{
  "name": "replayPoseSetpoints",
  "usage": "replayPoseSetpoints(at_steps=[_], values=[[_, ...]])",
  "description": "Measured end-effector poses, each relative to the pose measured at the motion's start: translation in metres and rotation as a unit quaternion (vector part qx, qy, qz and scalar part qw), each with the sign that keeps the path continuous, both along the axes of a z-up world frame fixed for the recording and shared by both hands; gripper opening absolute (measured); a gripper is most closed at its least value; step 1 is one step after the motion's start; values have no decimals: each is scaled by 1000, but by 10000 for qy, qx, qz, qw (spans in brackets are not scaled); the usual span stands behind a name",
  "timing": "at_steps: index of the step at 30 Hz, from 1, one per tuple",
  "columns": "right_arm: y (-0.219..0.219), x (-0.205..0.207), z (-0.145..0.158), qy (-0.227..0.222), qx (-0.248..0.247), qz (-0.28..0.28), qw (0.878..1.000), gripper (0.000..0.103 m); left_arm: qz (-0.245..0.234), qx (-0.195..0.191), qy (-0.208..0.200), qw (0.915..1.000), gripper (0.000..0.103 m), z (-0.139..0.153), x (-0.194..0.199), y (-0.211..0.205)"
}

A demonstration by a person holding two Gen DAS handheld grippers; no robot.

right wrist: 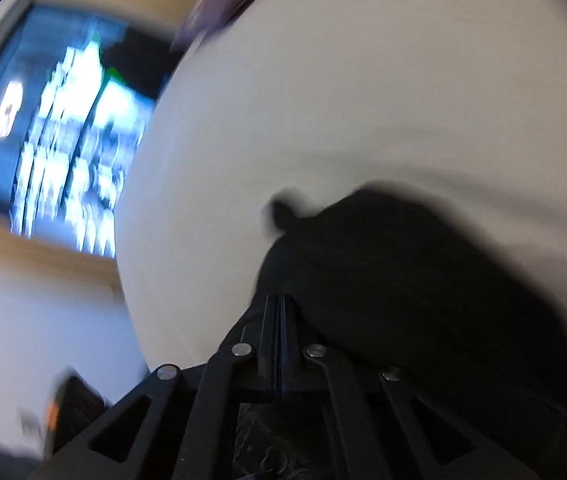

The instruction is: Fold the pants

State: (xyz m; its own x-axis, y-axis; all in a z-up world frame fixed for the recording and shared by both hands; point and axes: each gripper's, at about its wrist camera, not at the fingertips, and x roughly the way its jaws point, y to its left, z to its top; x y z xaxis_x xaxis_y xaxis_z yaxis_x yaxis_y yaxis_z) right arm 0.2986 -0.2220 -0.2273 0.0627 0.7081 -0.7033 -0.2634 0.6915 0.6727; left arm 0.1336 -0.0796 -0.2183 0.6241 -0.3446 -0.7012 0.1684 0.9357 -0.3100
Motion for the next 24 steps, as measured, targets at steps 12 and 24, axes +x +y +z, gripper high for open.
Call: replayPoseSetpoints(at_steps=[12, 24], values=[[-100, -120, 7, -450, 434, -435, 9971, 10, -67, 147, 64, 9998, 83, -2, -11, -10], [-243, -193, 35, -608, 1035, -2429, 9626, 92, 367, -83, 607, 9974, 89, 47, 16, 61]])
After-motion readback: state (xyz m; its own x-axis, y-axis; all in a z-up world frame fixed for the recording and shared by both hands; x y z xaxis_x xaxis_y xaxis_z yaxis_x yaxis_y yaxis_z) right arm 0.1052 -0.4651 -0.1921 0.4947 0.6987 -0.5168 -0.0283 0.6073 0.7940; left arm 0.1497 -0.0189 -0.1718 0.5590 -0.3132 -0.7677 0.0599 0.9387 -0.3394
